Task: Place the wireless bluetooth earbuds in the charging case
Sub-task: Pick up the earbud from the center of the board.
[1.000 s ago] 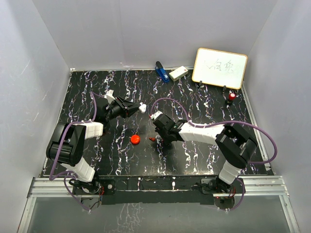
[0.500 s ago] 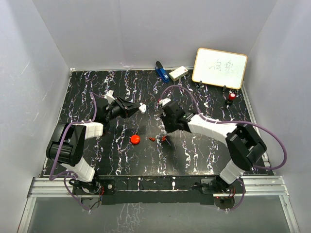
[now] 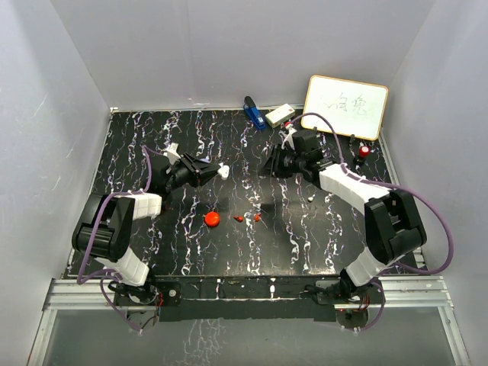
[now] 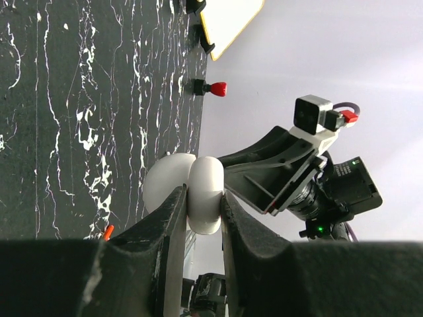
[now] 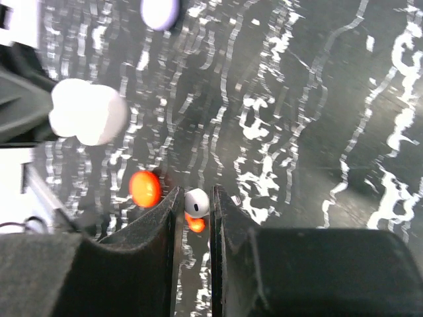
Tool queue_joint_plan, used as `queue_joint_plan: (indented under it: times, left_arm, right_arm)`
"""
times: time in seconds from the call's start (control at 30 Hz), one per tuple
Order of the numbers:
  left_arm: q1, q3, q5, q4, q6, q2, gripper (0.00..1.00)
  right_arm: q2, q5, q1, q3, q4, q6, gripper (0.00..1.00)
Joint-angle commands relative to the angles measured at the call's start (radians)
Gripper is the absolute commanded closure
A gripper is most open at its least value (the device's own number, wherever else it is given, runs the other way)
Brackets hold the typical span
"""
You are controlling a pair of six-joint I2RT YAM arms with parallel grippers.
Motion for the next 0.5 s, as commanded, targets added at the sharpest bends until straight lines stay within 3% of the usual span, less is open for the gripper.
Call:
queue_joint_plan:
  times: [0.0, 0.47]
  left_arm:
    - [0.007, -0.004, 0.020, 0.036, -0.006, -0.064, 1.00]
    - [-0.038, 0.023, 0.026, 0.156, -0.080, 0.002, 1.00]
  right_arm:
    - [0.011, -0.216, -0.019, 0.032, 0.245, 0.169, 0.96]
    - [0.096, -0.336, -0.033, -0.015, 0.677, 0.540, 0.98]
